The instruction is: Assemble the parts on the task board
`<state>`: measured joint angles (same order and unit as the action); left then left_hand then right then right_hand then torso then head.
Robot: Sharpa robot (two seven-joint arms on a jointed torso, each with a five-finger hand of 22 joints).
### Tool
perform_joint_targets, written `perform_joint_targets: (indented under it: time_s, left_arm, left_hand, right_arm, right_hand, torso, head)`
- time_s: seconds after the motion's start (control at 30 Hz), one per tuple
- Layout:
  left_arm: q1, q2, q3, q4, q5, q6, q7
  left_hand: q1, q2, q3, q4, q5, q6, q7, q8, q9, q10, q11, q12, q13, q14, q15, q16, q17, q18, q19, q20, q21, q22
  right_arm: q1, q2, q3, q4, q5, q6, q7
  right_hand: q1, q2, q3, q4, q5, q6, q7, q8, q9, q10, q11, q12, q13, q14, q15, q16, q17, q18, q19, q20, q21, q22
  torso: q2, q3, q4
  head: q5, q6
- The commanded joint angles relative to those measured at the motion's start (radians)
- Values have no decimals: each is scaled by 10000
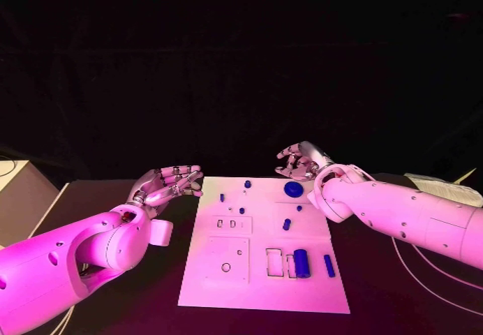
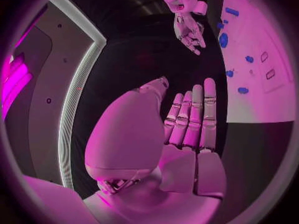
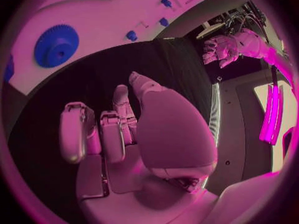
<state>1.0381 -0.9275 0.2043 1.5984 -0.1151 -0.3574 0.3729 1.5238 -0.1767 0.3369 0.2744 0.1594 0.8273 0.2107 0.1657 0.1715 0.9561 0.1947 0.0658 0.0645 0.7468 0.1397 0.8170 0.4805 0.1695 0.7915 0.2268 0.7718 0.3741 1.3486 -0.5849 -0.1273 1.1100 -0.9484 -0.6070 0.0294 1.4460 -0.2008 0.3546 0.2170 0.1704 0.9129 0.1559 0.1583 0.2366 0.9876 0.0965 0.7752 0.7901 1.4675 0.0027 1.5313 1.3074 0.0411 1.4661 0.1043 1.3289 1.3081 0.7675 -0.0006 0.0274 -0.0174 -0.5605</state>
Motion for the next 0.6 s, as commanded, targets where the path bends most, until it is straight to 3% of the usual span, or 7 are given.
perform_joint_targets:
  time_s: [0.03, 0.13, 0.2, 0.27, 0.4, 0.57, 0.6]
  left_arm:
    - [-9, 22, 4, -52, 15, 131, 76]
    - [-23, 15, 2, -75, 17, 144, 75]
    - [-32, 6, 2, -79, 18, 154, 74]
    - [-42, -2, 1, -78, 18, 169, 71]
    - [-65, -25, 0, -70, 19, 191, 65]
    - [-88, -55, 0, -53, 19, 199, 59]
    - [-91, -62, 0, -49, 19, 200, 58]
  left_hand:
    - [87, 9, -43, 32, -29, -77, 344, -38, -12, -69, -12, 8, 6, -62, -21, 43, -9, 109, -55, 8, 69, 11]
    - [90, 12, -42, 31, -29, -74, 339, -36, -12, -65, -14, 11, 8, -65, -22, 46, -11, 110, -60, 9, 73, 13]
    - [90, 12, -42, 31, -29, -74, 339, -36, -12, -65, -14, 11, 8, -65, -22, 46, -11, 110, -60, 9, 73, 13]
    - [90, 12, -42, 31, -29, -74, 339, -36, -12, -65, -14, 11, 8, -65, -22, 46, -11, 110, -60, 9, 73, 13]
    - [90, 12, -42, 31, -29, -74, 339, -36, -12, -65, -14, 11, 8, -65, -22, 46, -11, 110, -60, 9, 73, 13]
    - [90, 12, -42, 31, -29, -74, 339, -36, -12, -65, -14, 11, 8, -65, -22, 46, -11, 110, -60, 9, 73, 13]
    - [90, 12, -42, 31, -29, -74, 339, -36, -12, -65, -14, 11, 8, -65, -22, 46, -11, 110, -60, 9, 73, 13]
  right_arm:
    - [70, -404, 12, 409, -61, 171, 468]
    - [99, -709, 14, 611, -604, 572, 333]
    - [110, -854, 14, 662, -1057, 871, 199]
    - [115, -976, 14, 687, -1607, 1224, 3]
    - [112, -1137, 13, 732, -2845, 1758, -557]
    - [95, -1216, 13, 713, -4146, 2247, -1380]
    - [91, -1213, 13, 691, -4341, 2311, -1532]
  right_hand:
    - [-82, -374, 645, 128, 278, 113, 132, 68, -42, -96, -131, -1903, -1680, 763, -17, -94, 1585, 256, 41, -49, -531, 660]
    - [-273, -677, 1224, 66, 330, 291, 188, 128, -44, 291, -29, -3863, -3457, 713, 80, -224, 1344, 381, -76, 10, -1218, 193]
    - [-374, -774, 1268, 33, 330, 306, 246, 120, -48, 109, 79, -4454, -3906, 683, 138, -288, 1221, 431, -136, 51, -1525, -18]
    - [-441, -815, 1314, -149, 323, 323, 312, 91, -63, 270, 146, -5259, -4645, 640, 218, -389, 1036, 484, -135, 121, -1827, -243]
    - [-585, -838, 1196, -255, 168, 346, 282, 66, -78, 580, 138, -5613, -5037, 621, 196, -446, 926, 503, -118, 117, -1969, -352]
    - [-765, -804, 275, -336, -56, 136, 305, -123, -177, 652, 178, -6101, -5484, 591, 219, -526, 779, 559, -147, 126, -2364, -635]
    - [-731, -692, -370, -325, -33, -41, 308, -240, -236, 526, 193, -6276, -5631, 595, 252, -527, 777, 604, -182, 126, -2598, -800]
  torso:
    - [-70, 88, -153]
    - [-86, 122, -200]
    - [-92, 145, -239]
    - [-95, 160, -267]
    - [-95, 182, -288]
    - [-84, 145, -260]
    - [-83, 140, -262]
  head:
    - [59, 16]
    - [62, 4]
    - [88, 8]
    - [110, -4]
    - [103, -33]
    - [20, -65]
    - [20, -66]
